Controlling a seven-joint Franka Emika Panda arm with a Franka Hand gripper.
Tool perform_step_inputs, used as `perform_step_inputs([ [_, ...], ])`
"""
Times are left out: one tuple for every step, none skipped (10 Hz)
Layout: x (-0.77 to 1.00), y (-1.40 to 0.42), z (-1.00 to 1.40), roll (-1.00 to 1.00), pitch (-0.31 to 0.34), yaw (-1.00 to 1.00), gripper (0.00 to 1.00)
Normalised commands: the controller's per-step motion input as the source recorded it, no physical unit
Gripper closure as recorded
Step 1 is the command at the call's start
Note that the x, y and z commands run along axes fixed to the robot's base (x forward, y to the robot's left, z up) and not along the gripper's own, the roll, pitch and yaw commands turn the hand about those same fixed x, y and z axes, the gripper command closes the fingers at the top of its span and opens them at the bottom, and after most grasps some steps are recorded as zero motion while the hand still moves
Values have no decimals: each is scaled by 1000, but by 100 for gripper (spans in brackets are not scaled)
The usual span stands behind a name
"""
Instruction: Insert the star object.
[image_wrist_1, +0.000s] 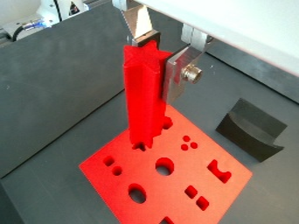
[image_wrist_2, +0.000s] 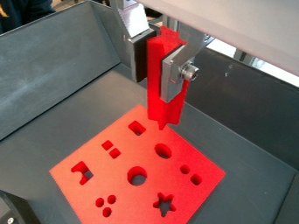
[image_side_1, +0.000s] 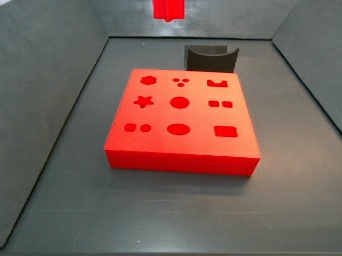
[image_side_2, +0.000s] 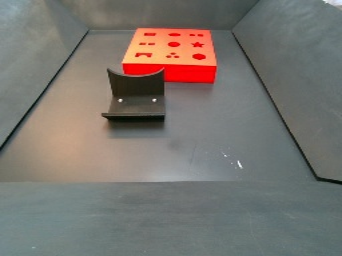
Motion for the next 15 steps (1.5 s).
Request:
perform_step_inputs([
  [229,63,-729,156,0,0,100],
  [140,149,-951,164,-30,0,100],
  [126,160,-963,156,-34,0,100],
  [77,197,-960,153,-44,0,100],
  [11,311,-977,89,-80,0,100],
  [-117,437,-969,47,-123,0,100],
  [-349,574,-809,-54,-127,-9,100],
  [-486,517,-769,-113,-147,-17,100],
  [-486,194,-743,-124,-153,0,100],
  [-297,-117,-594,-204,-83,371,100],
  [-74,-414,-300,-80,-20,554,100],
  [29,-446,-117,4,-27,637,100],
  [126,-211,-3,264,0,586,100],
  [57,-57,-54,364,97,434,100],
  [11,0,-77,346,133,277,100],
])
